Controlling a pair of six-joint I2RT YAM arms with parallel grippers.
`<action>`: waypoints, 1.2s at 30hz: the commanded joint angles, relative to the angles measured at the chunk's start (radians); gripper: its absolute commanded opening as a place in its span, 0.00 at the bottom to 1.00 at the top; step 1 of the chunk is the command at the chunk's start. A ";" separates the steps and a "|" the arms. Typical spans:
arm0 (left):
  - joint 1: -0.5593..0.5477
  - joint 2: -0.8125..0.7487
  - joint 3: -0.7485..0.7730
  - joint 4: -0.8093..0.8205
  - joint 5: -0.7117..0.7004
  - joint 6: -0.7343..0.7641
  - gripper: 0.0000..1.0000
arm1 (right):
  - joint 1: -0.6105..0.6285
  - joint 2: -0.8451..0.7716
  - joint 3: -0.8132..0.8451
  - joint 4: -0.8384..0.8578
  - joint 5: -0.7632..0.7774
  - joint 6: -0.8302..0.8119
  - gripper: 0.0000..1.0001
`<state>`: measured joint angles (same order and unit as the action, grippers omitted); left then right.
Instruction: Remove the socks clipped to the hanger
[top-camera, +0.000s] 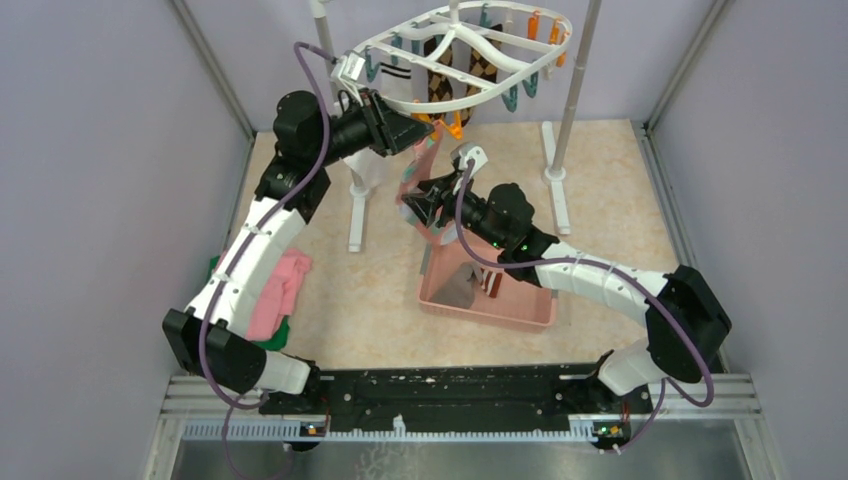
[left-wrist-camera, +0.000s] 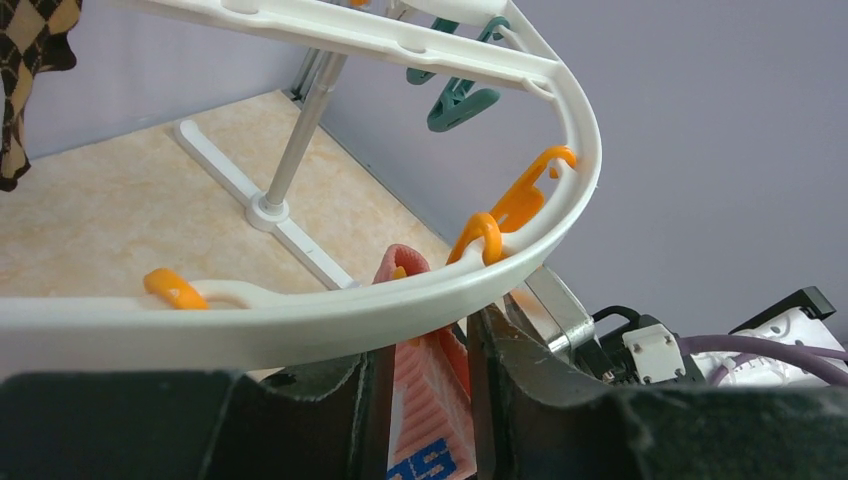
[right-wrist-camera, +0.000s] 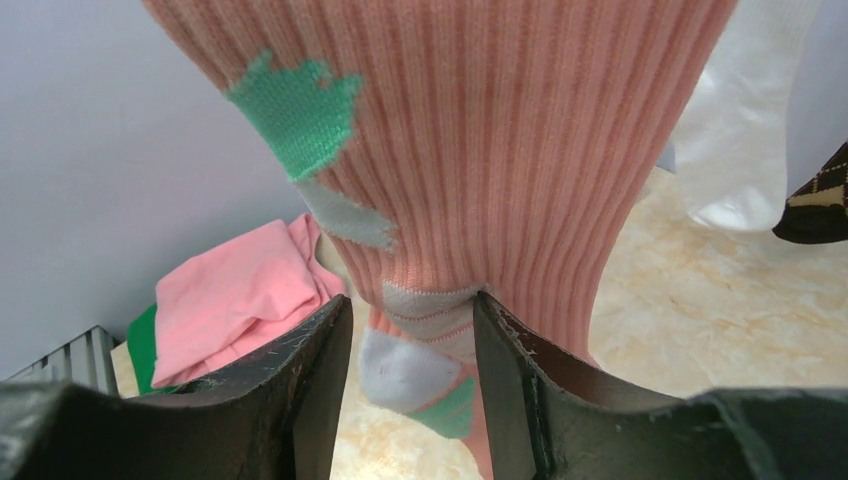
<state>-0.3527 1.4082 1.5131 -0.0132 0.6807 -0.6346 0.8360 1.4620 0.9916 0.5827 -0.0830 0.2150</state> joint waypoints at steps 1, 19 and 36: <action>0.009 -0.048 -0.019 0.078 0.006 -0.004 0.16 | 0.011 0.001 0.038 0.029 -0.009 0.025 0.48; 0.021 -0.062 -0.008 -0.036 -0.061 0.043 0.00 | 0.091 0.056 0.068 0.196 0.386 -0.161 0.99; 0.027 -0.073 -0.013 -0.064 -0.052 0.082 0.00 | 0.093 -0.174 -0.148 0.015 0.378 -0.153 0.00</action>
<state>-0.3344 1.3701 1.4937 -0.1192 0.6350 -0.5682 0.9218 1.4067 0.9028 0.6743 0.2871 0.0486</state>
